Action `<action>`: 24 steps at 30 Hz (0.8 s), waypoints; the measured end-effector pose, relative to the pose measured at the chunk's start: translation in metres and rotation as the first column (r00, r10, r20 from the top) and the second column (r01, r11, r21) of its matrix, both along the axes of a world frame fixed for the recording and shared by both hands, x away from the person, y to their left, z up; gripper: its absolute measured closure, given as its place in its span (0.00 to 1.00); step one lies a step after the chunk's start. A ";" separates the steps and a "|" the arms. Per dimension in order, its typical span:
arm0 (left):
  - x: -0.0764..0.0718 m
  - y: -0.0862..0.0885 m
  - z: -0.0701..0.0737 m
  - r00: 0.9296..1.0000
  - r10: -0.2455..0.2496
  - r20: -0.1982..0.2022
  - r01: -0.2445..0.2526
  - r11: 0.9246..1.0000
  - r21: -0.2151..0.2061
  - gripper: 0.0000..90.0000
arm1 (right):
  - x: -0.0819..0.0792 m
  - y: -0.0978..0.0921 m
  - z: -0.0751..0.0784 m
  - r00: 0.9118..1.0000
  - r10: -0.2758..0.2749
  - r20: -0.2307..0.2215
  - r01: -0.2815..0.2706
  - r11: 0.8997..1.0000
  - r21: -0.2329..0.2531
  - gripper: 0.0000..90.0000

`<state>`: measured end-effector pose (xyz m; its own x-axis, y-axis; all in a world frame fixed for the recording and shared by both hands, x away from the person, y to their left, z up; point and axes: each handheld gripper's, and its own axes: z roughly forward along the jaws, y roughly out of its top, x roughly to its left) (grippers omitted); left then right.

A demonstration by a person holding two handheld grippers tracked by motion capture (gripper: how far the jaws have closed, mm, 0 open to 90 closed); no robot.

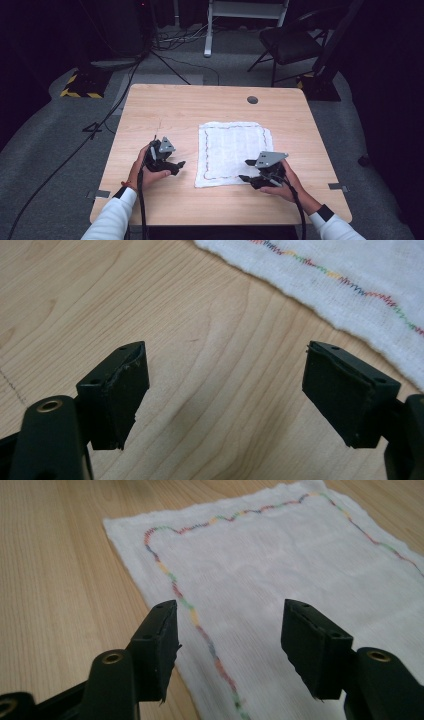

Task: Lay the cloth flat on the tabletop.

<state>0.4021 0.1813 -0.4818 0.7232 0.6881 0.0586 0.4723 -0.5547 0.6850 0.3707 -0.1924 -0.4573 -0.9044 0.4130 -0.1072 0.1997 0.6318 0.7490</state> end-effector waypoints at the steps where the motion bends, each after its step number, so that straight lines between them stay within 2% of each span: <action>1: 0.000 0.002 -0.001 1.000 0.000 0.000 0.000 1.000 0.009 0.21 | 0.000 0.007 0.000 1.000 0.015 -0.004 -0.015 1.000 0.002 0.45; 6: 0.003 0.008 -0.008 1.000 0.012 -0.025 -0.012 1.000 0.015 0.22 | 0.000 0.038 -0.003 0.996 0.089 -0.002 -0.089 0.996 0.004 0.48; 10: 0.003 0.009 -0.013 0.999 0.001 -0.035 0.000 0.999 0.035 0.22 | -0.001 0.062 -0.008 0.991 0.134 -0.003 -0.134 0.991 -0.002 0.49; 17: 0.003 0.011 -0.016 0.999 -0.005 -0.047 0.005 1.000 0.003 0.21 | -0.005 0.092 -0.017 0.979 0.204 -0.018 -0.204 0.979 -0.016 0.51; 20: 0.004 0.013 -0.018 0.998 -0.001 -0.062 -0.001 1.000 -0.024 0.21 | -0.007 0.101 -0.021 0.976 0.217 -0.029 -0.218 0.976 -0.024 0.53; 24: 0.005 0.014 -0.019 0.998 -0.002 -0.067 0.000 0.999 -0.036 0.20 | -0.009 0.113 -0.026 0.971 0.238 -0.033 -0.239 0.970 -0.037 0.54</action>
